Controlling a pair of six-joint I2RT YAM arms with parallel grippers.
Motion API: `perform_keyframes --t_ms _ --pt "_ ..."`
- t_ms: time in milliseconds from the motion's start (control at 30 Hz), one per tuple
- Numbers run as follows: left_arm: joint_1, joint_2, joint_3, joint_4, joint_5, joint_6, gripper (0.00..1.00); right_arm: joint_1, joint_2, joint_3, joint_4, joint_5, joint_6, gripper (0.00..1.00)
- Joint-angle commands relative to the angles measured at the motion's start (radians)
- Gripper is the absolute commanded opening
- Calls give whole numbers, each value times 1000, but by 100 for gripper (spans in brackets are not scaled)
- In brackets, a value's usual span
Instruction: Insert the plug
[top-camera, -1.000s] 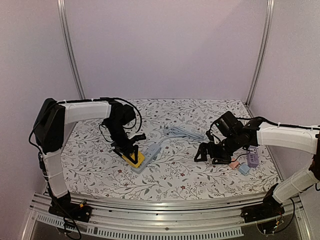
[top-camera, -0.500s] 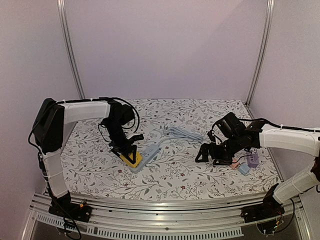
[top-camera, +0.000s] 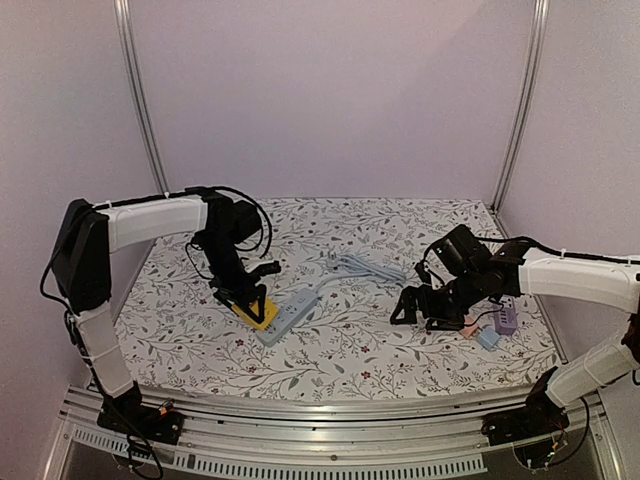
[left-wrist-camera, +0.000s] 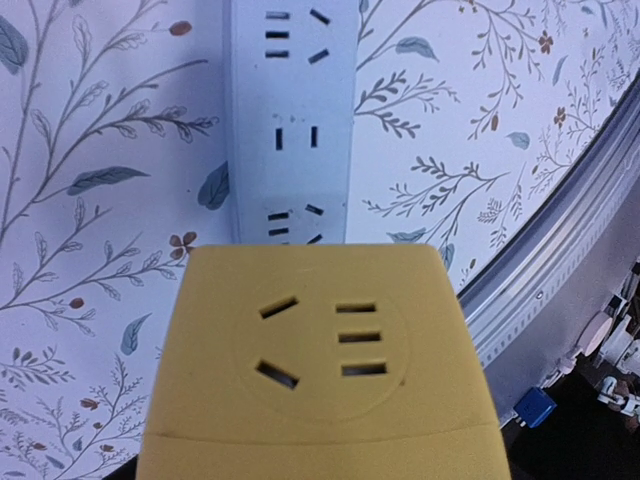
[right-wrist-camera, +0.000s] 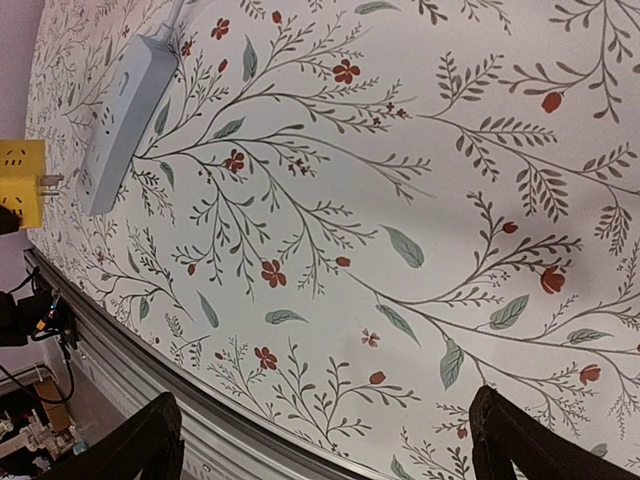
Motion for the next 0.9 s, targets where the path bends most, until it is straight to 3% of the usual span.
perform_keyframes --t_ms 0,867 --pt "13 1 7 -10 -4 -2 0 10 -14 -13 20 0 12 99" --pt "-39 83 48 -25 -77 9 0 12 -8 -28 28 1 9 99"
